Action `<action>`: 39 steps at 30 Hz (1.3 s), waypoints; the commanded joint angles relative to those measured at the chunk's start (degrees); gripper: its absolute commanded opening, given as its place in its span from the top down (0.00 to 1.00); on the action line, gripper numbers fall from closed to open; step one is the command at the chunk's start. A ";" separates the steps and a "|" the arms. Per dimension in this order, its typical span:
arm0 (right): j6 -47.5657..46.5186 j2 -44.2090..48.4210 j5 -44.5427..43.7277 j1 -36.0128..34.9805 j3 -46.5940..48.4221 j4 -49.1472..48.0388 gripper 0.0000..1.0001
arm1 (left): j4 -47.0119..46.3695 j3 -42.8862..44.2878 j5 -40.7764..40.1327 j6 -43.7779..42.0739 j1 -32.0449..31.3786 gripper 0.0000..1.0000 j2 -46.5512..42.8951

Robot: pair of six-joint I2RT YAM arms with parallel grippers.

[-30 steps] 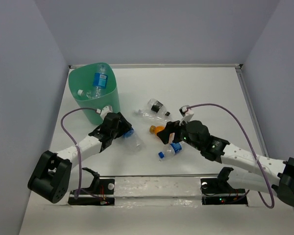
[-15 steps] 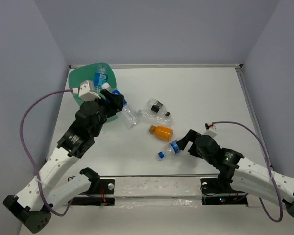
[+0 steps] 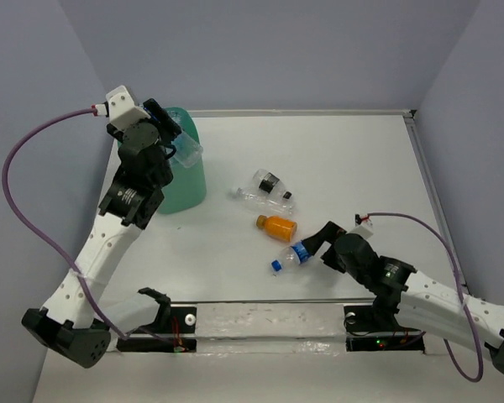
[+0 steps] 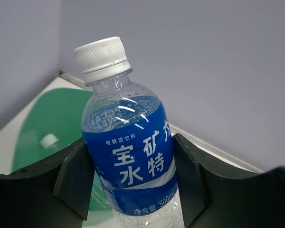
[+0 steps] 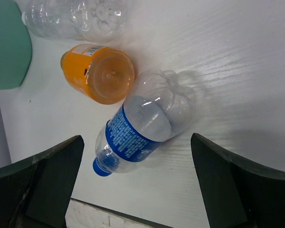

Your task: Put the plastic bottles in the bin

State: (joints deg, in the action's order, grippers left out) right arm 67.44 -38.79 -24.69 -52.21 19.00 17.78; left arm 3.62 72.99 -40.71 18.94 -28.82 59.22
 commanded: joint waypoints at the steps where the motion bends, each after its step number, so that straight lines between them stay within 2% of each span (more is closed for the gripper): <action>1: 2.69 -2.68 -1.85 -0.18 -1.34 -4.07 0.00 | -3.09 2.60 -2.55 -3.13 10.25 0.39 3.61; 3: 3.48 -4.54 -1.68 -0.18 -1.86 -5.21 0.00 | -3.18 1.98 -1.22 -2.16 14.73 0.39 5.28; 7: 3.93 -5.87 0.16 -0.18 -4.67 -11.87 0.00 | -7.03 -0.56 -3.39 -3.55 16.69 0.38 7.30; 13: 3.93 -7.00 -0.45 -0.18 -5.29 -13.03 0.00 | -15.82 -3.11 -13.32 -11.55 16.95 0.38 9.85; 15: 3.75 -8.23 -0.27 -0.18 -4.59 -13.38 0.00 | -22.32 -3.91 -14.48 -14.53 16.87 0.38 10.39; 19: 4.01 -9.90 0.08 -0.18 -4.24 -14.35 0.00 | -27.43 -0.93 -17.03 -22.33 16.95 0.38 15.55; 22: 4.54 -10.43 -0.27 -0.18 -4.41 -15.05 0.00 | -31.99 -0.39 -16.69 -26.22 16.95 0.38 19.17; 30: 3.75 -7.53 -1.85 -0.18 -5.21 -15.76 0.00 | -35.87 -4.61 -12.20 -27.20 16.87 0.36 24.27; 33: 3.58 -8.41 -3.17 -0.18 -4.94 -15.76 0.00 | -36.14 -6.28 -12.38 -26.32 16.87 0.32 25.33; 34: 3.49 -8.76 -3.52 -0.18 -4.77 -15.76 0.00 | -35.96 -6.63 -12.81 -25.97 16.87 0.22 25.42; 35: 3.14 -9.46 -3.87 -0.18 -4.24 -15.85 0.00 | -36.05 -6.72 -12.90 -25.88 16.87 0.18 25.42; 39: 1.64 -11.40 -5.37 -0.18 -3.19 -16.02 0.00 | -36.05 -6.63 -12.56 -25.71 16.52 0.07 24.37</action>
State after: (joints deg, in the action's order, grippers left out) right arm 70.30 -48.86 -25.74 -52.21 13.76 4.05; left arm -28.34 66.54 -52.40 -7.57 -11.90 84.79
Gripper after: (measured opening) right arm 0.995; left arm 0.884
